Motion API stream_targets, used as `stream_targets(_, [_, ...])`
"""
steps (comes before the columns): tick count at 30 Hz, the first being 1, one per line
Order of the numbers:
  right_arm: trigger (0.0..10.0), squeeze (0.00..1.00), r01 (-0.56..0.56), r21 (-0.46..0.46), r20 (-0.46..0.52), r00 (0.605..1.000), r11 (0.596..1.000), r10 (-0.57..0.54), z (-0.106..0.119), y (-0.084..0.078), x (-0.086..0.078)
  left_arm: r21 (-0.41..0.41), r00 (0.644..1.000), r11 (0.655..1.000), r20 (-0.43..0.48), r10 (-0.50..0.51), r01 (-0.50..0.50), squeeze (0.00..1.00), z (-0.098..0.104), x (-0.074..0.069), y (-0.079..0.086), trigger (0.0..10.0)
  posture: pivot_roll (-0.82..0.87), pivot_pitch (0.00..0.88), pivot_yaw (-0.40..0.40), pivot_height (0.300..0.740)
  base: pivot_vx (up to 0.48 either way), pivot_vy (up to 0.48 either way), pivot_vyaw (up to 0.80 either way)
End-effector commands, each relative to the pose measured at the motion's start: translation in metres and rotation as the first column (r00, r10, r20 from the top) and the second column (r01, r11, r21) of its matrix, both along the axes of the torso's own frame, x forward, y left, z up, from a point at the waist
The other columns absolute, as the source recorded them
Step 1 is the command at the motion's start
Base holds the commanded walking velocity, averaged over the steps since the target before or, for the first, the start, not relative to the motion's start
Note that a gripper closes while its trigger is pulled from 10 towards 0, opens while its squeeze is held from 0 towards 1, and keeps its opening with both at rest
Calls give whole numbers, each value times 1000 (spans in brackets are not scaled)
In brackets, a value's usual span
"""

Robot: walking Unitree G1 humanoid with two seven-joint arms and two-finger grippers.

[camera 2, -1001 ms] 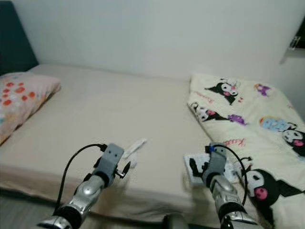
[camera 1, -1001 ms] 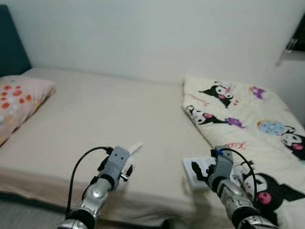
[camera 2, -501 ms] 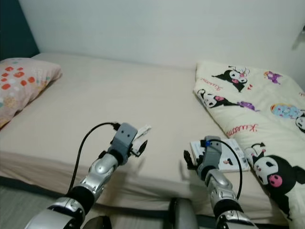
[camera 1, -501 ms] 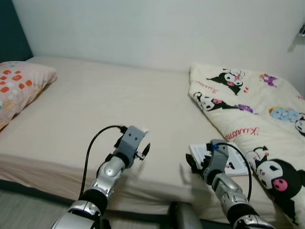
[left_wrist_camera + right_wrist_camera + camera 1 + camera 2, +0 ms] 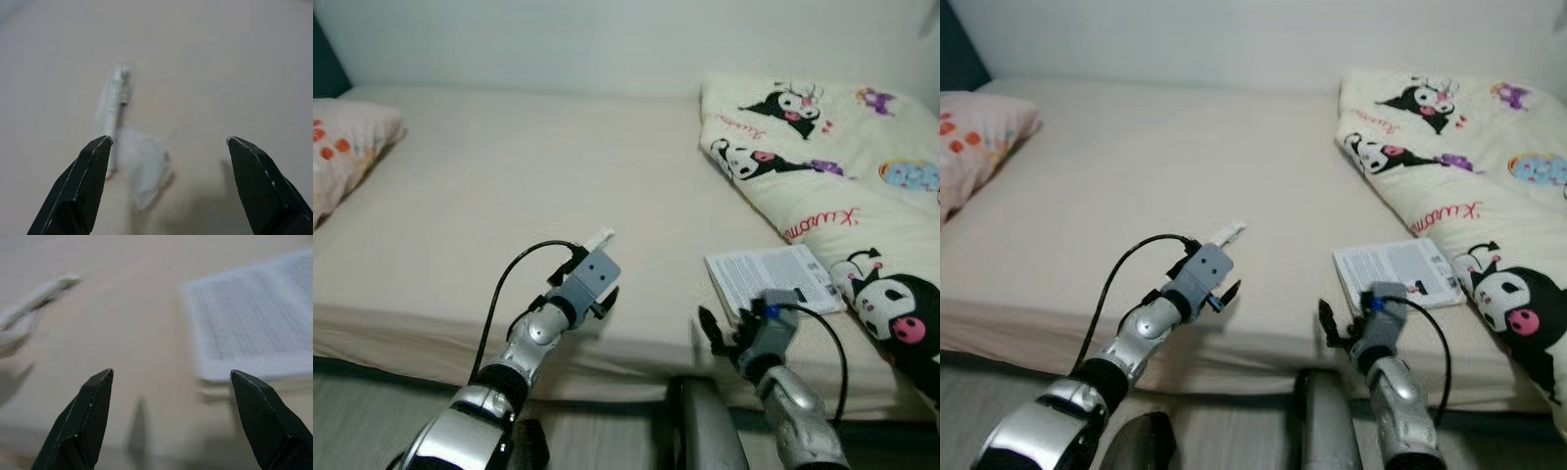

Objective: Clean up the room

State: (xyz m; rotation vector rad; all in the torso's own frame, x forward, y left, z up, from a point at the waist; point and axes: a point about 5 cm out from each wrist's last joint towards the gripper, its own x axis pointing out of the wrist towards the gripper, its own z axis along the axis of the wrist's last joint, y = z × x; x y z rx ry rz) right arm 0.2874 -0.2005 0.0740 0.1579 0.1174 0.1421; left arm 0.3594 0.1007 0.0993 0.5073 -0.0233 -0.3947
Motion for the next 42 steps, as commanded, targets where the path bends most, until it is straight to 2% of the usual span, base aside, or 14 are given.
stream_targets(1, [10000,0,14,7,4,1000,1000,-14,7,-2,-3,-21,999,999,12,31,-31,0,11,8,0,10000,-238,283,2,495,0,0,-706])
stream_targets(5, [10000,0,33,0,33,999,999,-33,21,-7,-4,-53,997,996,23,69,-68,0,21,15,4,10000,-247,291,-2,495,0,0,-703])
stream_targets(7, [10000,0,43,-4,80,996,999,-42,40,-11,-4,-74,995,993,37,94,-91,0,30,20,5,10000,-257,296,-6,495,0,0,-700])
stream_targets(8, [10000,0,43,-4,80,996,999,-42,40,-11,-4,-74,995,993,37,94,-91,0,30,20,5,10000,-257,296,-6,495,0,0,-700])
stream_targets(11, [10000,0,40,-14,111,993,999,-39,59,-11,-7,-42,991,993,64,116,-113,0,34,22,8,10000,-264,301,-9,495,0,0,-700])
stream_targets(15, [10000,0,42,-19,113,993,999,-40,61,-11,-8,-19,990,992,71,125,-123,0,33,22,9,10000,-265,302,-9,495,0,0,-681])
stream_targets(17, [10000,0,55,4,117,992,998,-55,64,-12,-11,51,980,980,56,190,-193,0,26,22,22,10000,-265,308,-9,495,0,0,0])
stream_targets(21, [10000,0,60,7,115,992,998,-60,65,-12,-12,83,974,971,48,223,-226,0,22,22,29,10000,-265,308,-9,495,0,0,0])
stream_targets(24, [10000,0,66,5,113,991,998,-66,71,-13,-16,151,929,922,-55,367,-356,0,-5,12,56,10000,-270,313,-9,495,0,0,0])
stream_targets(25, [10000,0,66,5,113,991,998,-66,71,-13,-16,151,929,922,-55,367,-356,0,-5,12,56,10000,-270,313,-9,495,0,0,0])
stream_targets(27, [10000,0,68,6,109,992,998,-69,75,-14,-17,155,906,909,-122,406,-386,0,-17,6,64,10000,-272,314,-11,495,0,0,0])
stream_targets(32, [10000,0,75,6,111,991,997,-76,80,-15,-18,128,881,902,-200,430,-411,0,-28,0,66,10000,-281,313,-10,495,0,0,0])
stream_targets(34, [10000,0,79,6,112,991,997,-79,81,-16,-18,126,881,904,-204,427,-409,0,-29,0,65,10000,-285,312,-10,495,0,0,0])
stream_targets(42, [10000,0,102,5,104,989,995,-102,83,-20,-24,58,903,916,-152,402,-398,0,-17,6,54,10000,-298,305,-10,495,0,0,0])
